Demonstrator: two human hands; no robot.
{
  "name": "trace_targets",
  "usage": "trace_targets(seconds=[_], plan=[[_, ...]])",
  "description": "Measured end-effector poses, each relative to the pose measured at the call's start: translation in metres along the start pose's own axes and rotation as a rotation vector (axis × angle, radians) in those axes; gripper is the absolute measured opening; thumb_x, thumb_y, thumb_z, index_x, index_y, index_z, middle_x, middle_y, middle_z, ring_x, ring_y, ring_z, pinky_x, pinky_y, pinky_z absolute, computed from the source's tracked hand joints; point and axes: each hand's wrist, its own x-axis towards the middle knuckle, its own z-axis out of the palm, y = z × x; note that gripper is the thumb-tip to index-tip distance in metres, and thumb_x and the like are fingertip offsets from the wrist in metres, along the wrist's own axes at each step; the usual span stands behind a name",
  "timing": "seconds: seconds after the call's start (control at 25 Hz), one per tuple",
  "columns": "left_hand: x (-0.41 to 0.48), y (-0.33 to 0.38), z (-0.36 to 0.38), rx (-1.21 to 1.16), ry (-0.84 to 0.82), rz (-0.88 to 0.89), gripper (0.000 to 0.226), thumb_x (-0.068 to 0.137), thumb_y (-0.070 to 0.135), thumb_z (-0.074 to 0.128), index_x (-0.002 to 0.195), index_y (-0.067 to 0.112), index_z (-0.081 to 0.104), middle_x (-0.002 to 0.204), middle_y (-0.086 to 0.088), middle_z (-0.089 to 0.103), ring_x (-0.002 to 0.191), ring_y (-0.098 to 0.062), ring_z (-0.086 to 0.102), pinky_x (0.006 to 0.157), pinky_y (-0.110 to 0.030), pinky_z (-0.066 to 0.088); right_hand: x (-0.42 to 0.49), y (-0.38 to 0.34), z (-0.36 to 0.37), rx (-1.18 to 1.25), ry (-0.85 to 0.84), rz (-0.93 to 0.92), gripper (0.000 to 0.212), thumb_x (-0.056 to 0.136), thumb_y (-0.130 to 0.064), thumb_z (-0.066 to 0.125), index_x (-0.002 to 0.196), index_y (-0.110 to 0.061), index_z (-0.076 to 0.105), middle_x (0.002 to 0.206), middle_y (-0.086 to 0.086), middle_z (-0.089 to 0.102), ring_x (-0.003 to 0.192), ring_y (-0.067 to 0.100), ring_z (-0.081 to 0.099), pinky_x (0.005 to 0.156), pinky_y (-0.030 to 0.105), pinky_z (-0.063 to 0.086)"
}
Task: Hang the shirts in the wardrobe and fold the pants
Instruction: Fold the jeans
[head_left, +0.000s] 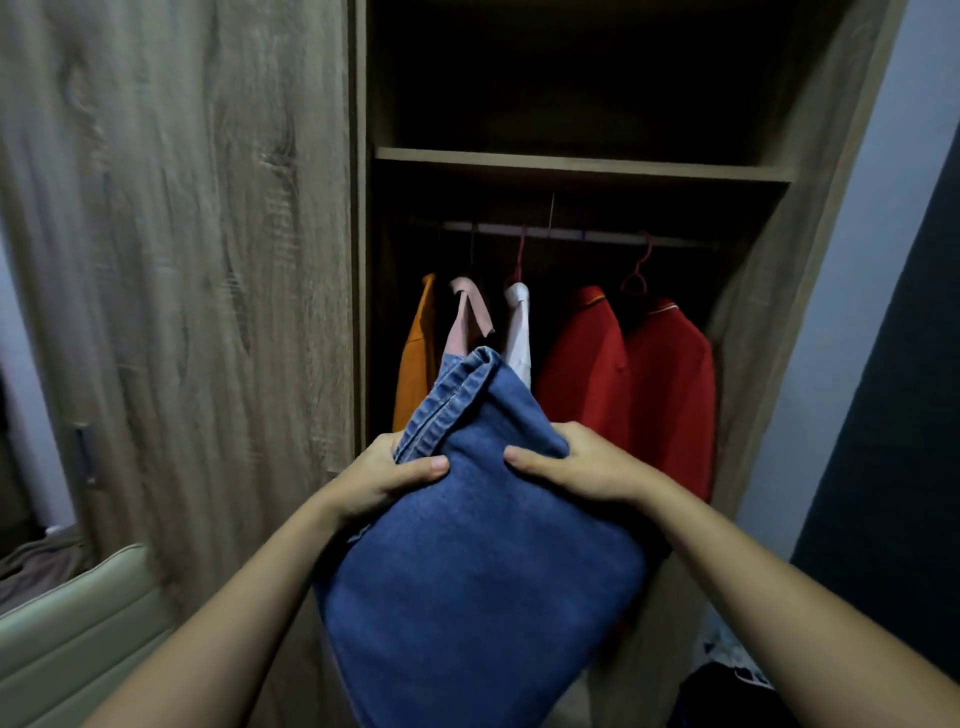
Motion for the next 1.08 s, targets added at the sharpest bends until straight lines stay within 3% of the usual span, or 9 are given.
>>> trace_targets(seconds=[0.12,0.2,0.28,0.36,0.44,0.52,0.76,0.92,1.08], plan=[[0.005,0.006,-0.017,0.125,-0.059,-0.112,0.082,0.058,0.063,0.076,0.124,0.018,0.055,0.121,0.000,0.065,0.113,-0.014,0.060,0.089,-0.024,0.051,0.006,-0.003,0.013,0.063,0.083,0.015,0.040,0.076,-0.057,0.063,0.089,-0.020,0.071,0.091,-0.004,0.074,0.087,0.009,0.069,0.087,0.041,0.056],[0.009,0.008,-0.026,0.379,-0.026,-0.116,0.109,0.058,0.079,0.062,0.145,0.023,0.029,0.146,0.006,0.040,0.133,-0.009,0.039,0.110,-0.031,0.035,0.010,-0.008,0.017,0.065,0.133,0.021,0.052,0.069,-0.066,0.059,0.093,-0.021,0.071,0.092,-0.004,0.075,0.089,0.011,0.070,0.087,0.042,0.055],[0.011,0.006,-0.032,0.640,0.174,-0.016,0.125,0.054,0.089,0.050,0.150,0.024,0.006,0.152,0.011,0.015,0.140,-0.007,0.017,0.117,-0.033,0.015,0.013,-0.012,0.014,0.020,0.173,0.009,0.052,0.071,-0.067,0.057,0.094,-0.022,0.071,0.093,-0.004,0.074,0.089,0.012,0.069,0.087,0.041,0.055],[-0.002,-0.003,-0.033,0.728,0.480,0.032,0.119,0.058,0.085,0.047,0.151,0.023,0.004,0.155,0.005,0.011,0.143,-0.012,0.011,0.117,-0.037,0.012,0.016,-0.019,0.008,-0.057,0.218,0.010,0.047,0.078,-0.063,0.055,0.097,-0.023,0.070,0.096,-0.004,0.073,0.091,0.014,0.068,0.087,0.039,0.054],[-0.025,-0.032,-0.025,0.558,0.734,-0.081,0.111,0.061,0.079,0.049,0.150,0.022,0.013,0.155,-0.006,0.019,0.143,-0.020,0.020,0.116,-0.040,0.019,0.017,-0.020,0.003,-0.114,0.252,0.018,0.047,0.079,-0.064,0.053,0.099,-0.024,0.069,0.097,-0.004,0.073,0.093,0.016,0.067,0.087,0.038,0.053],[-0.043,-0.069,-0.005,0.260,0.765,-0.143,0.106,0.062,0.079,0.055,0.145,0.019,0.028,0.147,-0.008,0.037,0.136,-0.020,0.034,0.112,-0.035,0.027,0.017,-0.016,0.004,-0.100,0.258,0.035,0.053,0.073,-0.070,0.051,0.097,-0.026,0.069,0.095,-0.005,0.073,0.093,0.016,0.067,0.088,0.039,0.053],[-0.043,-0.121,0.020,-0.444,0.565,-0.304,0.068,0.082,0.048,0.064,0.139,0.022,0.039,0.133,-0.004,0.056,0.114,-0.022,0.059,0.093,-0.038,0.048,0.007,0.005,0.007,0.049,0.285,0.146,0.054,0.071,-0.069,0.055,0.085,-0.019,0.071,0.087,-0.004,0.074,0.086,0.013,0.069,0.089,0.043,0.054],[-0.017,-0.103,0.014,-0.303,0.493,-0.230,0.034,0.095,0.028,0.050,0.129,0.019,0.051,0.129,-0.007,0.060,0.110,-0.019,0.060,0.099,-0.039,0.046,-0.005,0.011,0.003,0.153,0.393,0.195,0.039,0.085,-0.053,0.056,0.076,-0.017,0.069,0.082,-0.006,0.071,0.082,0.012,0.066,0.090,0.040,0.053],[0.029,-0.075,0.002,-0.668,0.282,-0.135,0.063,0.080,0.031,0.069,0.137,0.021,0.045,0.133,-0.003,0.057,0.115,-0.022,0.059,0.092,-0.039,0.049,-0.010,-0.004,-0.022,0.276,0.560,0.149,0.031,0.089,-0.046,0.053,0.082,-0.020,0.068,0.092,-0.001,0.072,0.093,0.016,0.067,0.092,0.038,0.051]])
